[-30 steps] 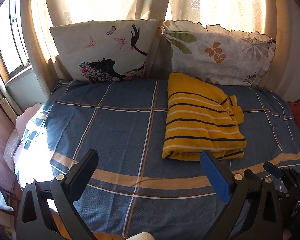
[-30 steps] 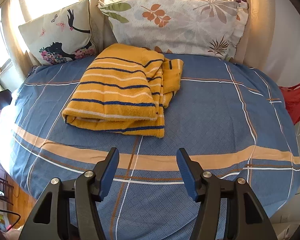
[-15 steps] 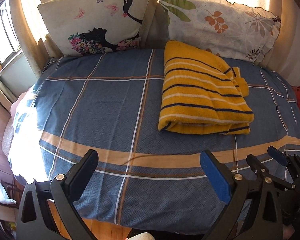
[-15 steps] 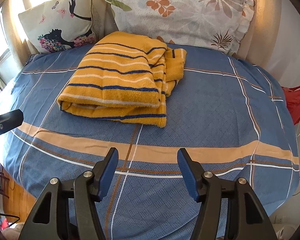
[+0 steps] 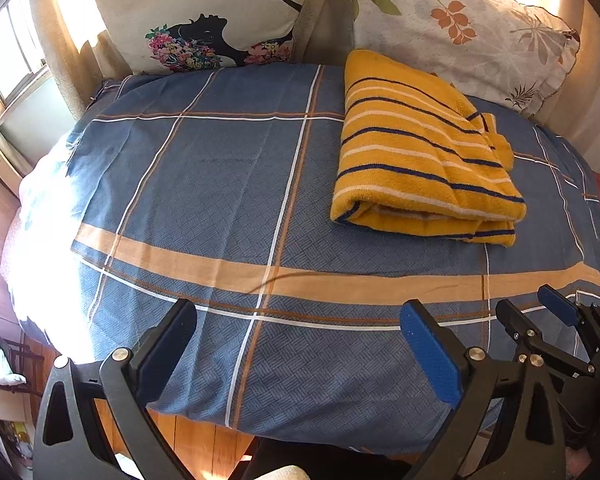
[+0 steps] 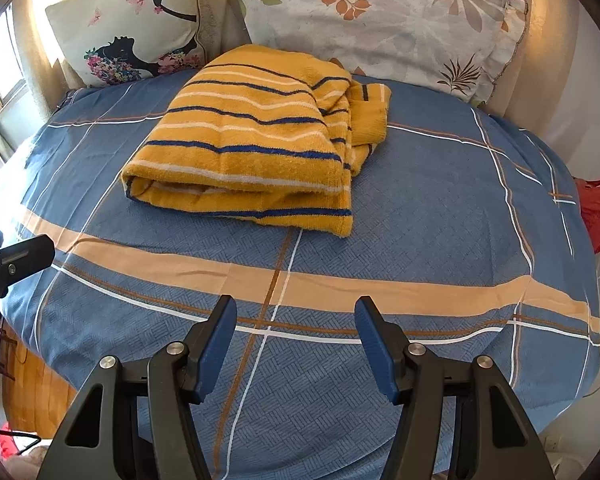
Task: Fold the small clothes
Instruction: 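Open the right gripper and lift both grippers away from the sweater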
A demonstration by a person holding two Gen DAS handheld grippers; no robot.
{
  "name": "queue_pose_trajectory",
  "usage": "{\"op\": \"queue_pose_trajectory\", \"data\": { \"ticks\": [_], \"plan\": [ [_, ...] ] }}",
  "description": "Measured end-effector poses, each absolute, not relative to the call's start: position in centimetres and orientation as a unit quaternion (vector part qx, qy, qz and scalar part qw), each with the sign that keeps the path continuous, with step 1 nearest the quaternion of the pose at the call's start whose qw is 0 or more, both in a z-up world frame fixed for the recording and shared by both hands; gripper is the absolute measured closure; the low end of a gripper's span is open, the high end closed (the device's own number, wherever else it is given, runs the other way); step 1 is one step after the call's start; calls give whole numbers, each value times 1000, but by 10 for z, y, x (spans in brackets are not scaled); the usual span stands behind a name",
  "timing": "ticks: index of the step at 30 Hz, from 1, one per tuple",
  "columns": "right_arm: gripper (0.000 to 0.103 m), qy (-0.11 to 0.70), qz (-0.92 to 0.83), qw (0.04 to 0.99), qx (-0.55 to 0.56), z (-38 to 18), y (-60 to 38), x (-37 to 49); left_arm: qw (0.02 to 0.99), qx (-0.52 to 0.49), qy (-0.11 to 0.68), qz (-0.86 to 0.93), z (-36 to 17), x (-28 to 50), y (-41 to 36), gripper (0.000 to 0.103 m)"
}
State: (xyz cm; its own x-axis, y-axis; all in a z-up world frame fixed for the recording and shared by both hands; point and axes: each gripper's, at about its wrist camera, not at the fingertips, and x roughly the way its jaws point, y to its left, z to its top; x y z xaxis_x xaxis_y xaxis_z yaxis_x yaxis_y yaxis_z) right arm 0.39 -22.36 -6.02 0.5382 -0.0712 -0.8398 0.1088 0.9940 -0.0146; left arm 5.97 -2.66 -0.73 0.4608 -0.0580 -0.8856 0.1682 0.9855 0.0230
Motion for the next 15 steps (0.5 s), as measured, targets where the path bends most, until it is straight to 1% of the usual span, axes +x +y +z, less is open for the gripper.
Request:
{"op": "queue_pose_trajectory", "data": {
  "ticks": [11,15],
  "plan": [
    [37,471,-64,879,31,-58,-236,1,852,55,515,-77,-8,60,-37,2],
    [37,450,-72,889,52,-47,-259,12,850,60,516,-84,-9,61,-43,2]
  ]
}}
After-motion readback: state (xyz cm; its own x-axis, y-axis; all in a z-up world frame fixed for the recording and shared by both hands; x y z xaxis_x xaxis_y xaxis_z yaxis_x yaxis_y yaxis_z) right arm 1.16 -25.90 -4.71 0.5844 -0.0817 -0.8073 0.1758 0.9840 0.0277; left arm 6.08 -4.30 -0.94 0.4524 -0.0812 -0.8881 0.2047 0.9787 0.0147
